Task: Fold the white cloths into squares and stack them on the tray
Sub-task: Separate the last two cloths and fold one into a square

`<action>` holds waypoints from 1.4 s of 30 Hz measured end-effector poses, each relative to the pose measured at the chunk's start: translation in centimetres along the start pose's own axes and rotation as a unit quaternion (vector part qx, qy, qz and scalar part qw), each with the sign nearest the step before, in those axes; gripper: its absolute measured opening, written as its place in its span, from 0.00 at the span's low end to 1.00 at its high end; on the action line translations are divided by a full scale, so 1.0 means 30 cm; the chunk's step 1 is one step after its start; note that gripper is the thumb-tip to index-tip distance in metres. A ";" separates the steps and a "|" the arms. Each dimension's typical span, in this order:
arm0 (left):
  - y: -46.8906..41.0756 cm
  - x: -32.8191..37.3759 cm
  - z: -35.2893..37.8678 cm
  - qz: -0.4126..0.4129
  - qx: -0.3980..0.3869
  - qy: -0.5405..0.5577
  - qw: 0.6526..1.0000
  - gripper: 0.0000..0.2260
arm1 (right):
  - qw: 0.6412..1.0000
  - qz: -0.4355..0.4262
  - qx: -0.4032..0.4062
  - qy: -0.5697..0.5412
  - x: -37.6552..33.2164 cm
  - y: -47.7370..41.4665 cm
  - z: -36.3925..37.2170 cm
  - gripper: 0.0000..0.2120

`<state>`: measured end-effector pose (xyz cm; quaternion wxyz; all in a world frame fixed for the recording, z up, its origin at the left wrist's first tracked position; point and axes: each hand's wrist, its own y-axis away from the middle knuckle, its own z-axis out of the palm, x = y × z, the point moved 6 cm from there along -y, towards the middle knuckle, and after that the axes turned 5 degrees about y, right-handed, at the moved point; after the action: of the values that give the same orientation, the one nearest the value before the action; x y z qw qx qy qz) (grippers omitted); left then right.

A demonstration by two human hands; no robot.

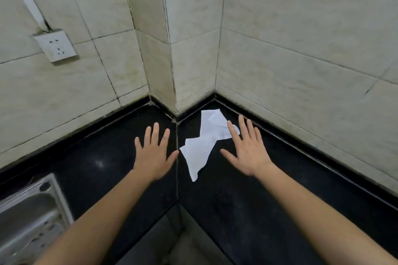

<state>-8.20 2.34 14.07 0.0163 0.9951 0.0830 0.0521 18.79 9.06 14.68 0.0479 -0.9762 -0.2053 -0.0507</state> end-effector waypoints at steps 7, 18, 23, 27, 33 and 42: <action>-0.223 -0.121 0.139 0.069 -0.105 0.020 0.992 0.33 | 0.997 0.038 -0.064 0.002 -0.092 -0.144 0.104 0.41; -0.490 -0.084 0.401 0.041 -0.190 0.164 0.967 0.29 | 0.988 0.021 -0.153 -0.023 -0.101 -0.383 0.396 0.36; -0.640 -0.044 0.510 -0.011 -0.177 0.202 0.963 0.28 | 0.979 0.004 -0.194 -0.059 -0.083 -0.546 0.560 0.31; -0.717 0.002 0.602 -0.025 -0.173 0.199 0.964 0.27 | 0.968 -0.085 -0.203 -0.120 -0.151 -0.555 0.658 0.26; -0.721 0.042 0.679 -0.012 -0.133 0.204 0.970 0.09 | 0.965 0.001 -0.233 -0.123 -0.081 -0.522 0.772 0.30; -0.534 -0.038 0.541 0.202 -0.032 0.212 0.956 0.08 | 0.972 0.041 -0.164 -0.161 -0.145 -0.485 0.642 0.35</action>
<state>-10.21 17.54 -2.84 0.0189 0.9562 -0.1197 0.2665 10.45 22.81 -3.87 -0.1449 -0.9737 -0.1586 0.0761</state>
